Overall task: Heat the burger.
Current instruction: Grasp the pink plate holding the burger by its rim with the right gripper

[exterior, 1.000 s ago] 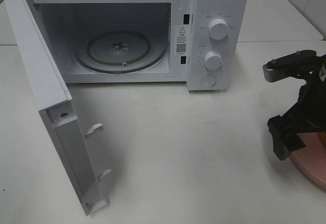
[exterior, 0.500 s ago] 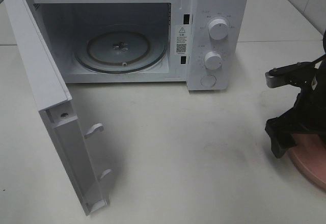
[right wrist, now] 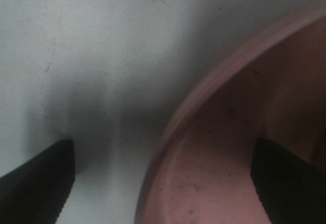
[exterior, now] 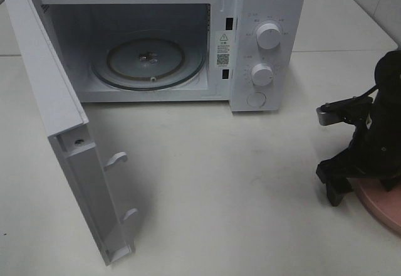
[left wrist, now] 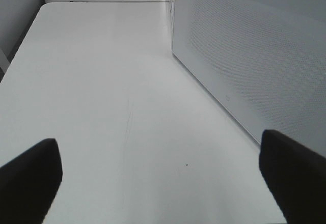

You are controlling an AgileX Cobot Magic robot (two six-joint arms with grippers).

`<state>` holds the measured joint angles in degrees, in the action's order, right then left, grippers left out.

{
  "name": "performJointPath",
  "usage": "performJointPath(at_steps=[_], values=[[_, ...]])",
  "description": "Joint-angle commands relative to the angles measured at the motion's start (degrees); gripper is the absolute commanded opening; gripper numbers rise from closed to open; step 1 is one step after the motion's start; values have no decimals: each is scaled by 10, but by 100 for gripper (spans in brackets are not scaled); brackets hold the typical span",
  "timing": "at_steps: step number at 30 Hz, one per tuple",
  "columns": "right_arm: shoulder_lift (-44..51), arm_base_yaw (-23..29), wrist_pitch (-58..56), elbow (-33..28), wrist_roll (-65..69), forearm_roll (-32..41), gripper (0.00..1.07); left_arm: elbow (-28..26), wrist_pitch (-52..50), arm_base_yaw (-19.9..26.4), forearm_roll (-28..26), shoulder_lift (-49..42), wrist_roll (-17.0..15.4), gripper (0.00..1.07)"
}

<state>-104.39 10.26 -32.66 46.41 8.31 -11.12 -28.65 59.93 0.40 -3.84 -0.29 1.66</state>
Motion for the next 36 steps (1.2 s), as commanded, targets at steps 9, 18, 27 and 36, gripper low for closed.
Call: performJointPath(at_steps=[9,18,27,36], values=[[-19,-2,3,-3,18,-8,60,2,-5,-3,2,-14,-2,100],[-14,-1,-30,-3,27,-19,0,2,-5,-3,2,-14,-2,100],[11,19,-48,-3,57,-52,0,2,-5,-3,2,-14,-2,100],[29,58,-90,-3,133,-138,0,2,-5,-3,2,-14,-2,100]])
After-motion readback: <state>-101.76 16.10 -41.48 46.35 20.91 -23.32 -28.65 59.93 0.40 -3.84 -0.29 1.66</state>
